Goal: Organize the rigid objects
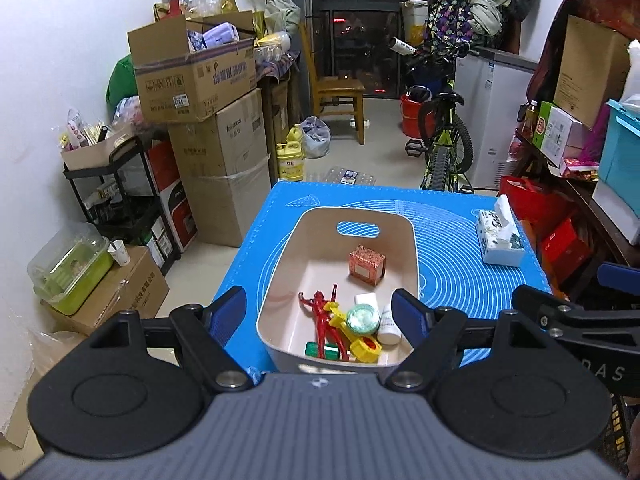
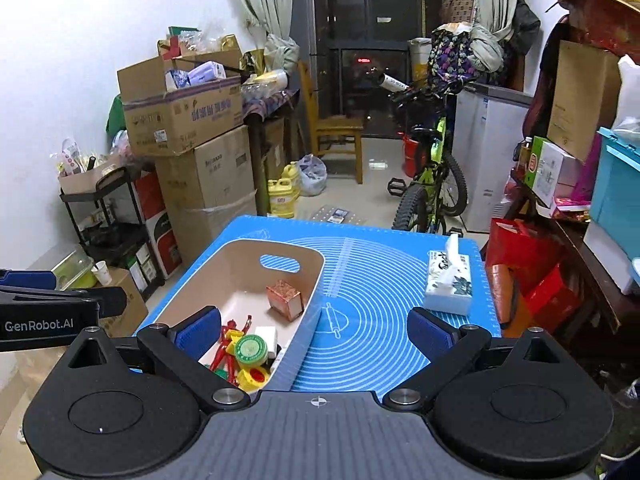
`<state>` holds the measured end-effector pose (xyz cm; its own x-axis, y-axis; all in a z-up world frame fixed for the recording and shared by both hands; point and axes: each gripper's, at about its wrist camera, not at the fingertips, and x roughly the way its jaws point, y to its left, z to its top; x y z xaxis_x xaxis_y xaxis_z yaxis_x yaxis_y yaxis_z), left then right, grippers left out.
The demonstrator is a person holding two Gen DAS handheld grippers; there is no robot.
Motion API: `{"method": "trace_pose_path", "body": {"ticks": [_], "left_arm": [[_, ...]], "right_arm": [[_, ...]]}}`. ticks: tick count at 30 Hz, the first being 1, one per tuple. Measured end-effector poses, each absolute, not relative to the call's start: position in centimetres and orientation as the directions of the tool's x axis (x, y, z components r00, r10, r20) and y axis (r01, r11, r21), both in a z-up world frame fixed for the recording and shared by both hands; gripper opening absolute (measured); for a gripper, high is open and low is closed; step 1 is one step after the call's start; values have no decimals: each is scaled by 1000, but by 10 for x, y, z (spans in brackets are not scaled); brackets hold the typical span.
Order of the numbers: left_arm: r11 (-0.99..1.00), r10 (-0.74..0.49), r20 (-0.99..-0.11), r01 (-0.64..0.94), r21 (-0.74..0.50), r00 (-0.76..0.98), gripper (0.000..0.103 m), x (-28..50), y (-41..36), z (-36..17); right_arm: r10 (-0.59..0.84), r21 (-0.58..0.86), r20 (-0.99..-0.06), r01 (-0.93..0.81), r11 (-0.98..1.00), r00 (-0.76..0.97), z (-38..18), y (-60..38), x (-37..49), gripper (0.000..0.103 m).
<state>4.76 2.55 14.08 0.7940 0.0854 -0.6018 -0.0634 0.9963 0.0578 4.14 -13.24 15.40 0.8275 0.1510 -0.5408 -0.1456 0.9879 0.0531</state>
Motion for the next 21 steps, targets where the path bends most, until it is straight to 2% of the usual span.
{"method": "trace_pose_path", "body": {"ticks": [21], "left_arm": [[996,80,-596,-38,83,799,80,-23,16,93]], "right_arm": [[125,17,-551,-139,990,825,99,-150,-49,99]]}}
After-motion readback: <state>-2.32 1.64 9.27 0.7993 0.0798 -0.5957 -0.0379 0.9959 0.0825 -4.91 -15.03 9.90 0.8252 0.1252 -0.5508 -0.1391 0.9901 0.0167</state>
